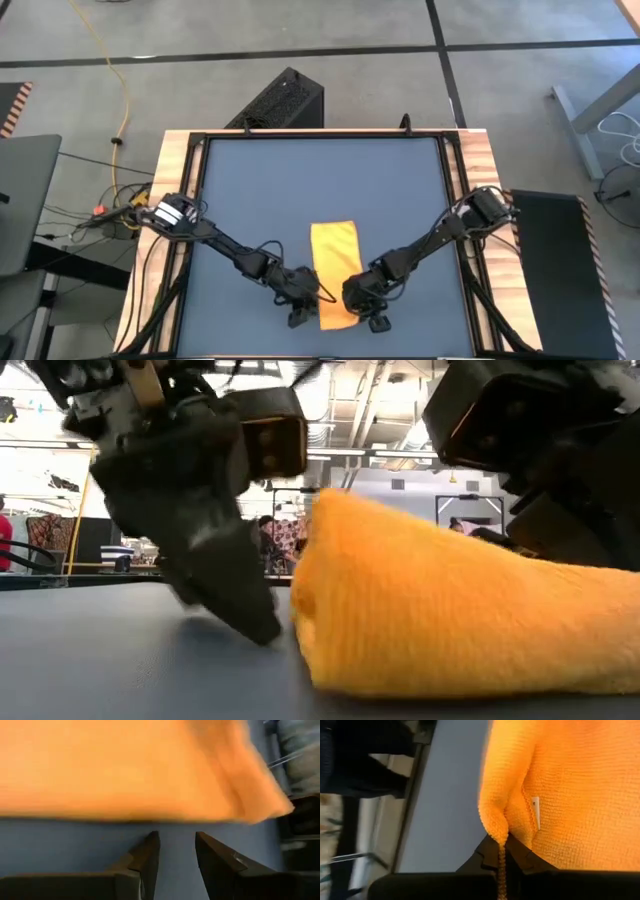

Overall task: Roll towel
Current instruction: Roll the yellow microfiber towel

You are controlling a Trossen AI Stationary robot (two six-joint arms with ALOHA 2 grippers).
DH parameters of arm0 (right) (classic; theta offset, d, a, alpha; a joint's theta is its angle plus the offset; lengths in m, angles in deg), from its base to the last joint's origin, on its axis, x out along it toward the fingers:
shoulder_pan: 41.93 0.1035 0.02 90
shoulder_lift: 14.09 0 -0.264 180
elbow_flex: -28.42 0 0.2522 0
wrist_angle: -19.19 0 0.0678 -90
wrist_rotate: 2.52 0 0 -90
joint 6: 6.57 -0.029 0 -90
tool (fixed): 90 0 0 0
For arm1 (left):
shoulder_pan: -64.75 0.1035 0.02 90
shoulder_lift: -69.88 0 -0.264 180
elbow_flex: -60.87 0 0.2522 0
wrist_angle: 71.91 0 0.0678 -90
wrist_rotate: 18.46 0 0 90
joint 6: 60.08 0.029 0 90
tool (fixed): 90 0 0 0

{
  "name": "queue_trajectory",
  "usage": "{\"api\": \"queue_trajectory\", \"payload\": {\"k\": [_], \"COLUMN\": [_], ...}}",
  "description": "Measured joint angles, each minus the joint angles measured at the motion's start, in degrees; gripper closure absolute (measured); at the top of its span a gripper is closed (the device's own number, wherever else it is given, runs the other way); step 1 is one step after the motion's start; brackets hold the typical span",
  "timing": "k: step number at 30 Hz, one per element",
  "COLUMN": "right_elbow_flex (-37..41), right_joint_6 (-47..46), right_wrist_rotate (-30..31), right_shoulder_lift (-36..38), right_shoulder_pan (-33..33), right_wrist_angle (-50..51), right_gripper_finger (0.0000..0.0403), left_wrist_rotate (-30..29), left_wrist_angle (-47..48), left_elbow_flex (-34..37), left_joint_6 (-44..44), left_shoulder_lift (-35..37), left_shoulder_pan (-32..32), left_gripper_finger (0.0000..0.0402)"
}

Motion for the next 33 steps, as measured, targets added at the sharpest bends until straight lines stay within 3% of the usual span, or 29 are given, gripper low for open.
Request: {"api": "queue_trajectory", "payload": {"k": [5, 13, 20, 23, 28, 33], "right_elbow_flex": [0.11, 0.32, 0.33, 0.33, 0.33, 0.33], "right_joint_6": [-0.06, -2.94, -4.98, -6.34, -6.54, -7.04], "right_wrist_rotate": [-2.78, -9.21, -12.53, -13.84, -14.21, -14.24], "right_shoulder_lift": [-0.29, -0.49, -0.49, -0.49, -0.49, -0.49], "right_shoulder_pan": [-1.83, -6.2, -9.36, -10.51, -10.83, -10.59], "right_wrist_angle": [-0.69, -3.37, -3.79, -3.87, -4.05, -4.44], "right_gripper_finger": [0.0379, 0.0378, 0.0378, 0.0378, 0.0378, 0.0378], "left_wrist_rotate": [-12.96, -28.71, -29.89, -30.78, -37.59, -38.27], "left_wrist_angle": [0.21, -4.96, -4.46, 2.29, 23.37, 40.69], "left_elbow_flex": [0.0, -0.17, -6.19, -12.89, -24.58, -29.78], "left_joint_6": [13.93, 32.24, 40.95, 47.4, 54.79, 62.11], "left_shoulder_lift": [6.17, 6.65, 2.16, -1.86, -5.4, -5.51], "left_shoulder_pan": [-2.9, -11.61, -13.36, -13.36, -13.48, -14.49], "left_gripper_finger": [0.0285, 0.0285, 0.0285, 0.0285, 0.0285, 0.0285]}}
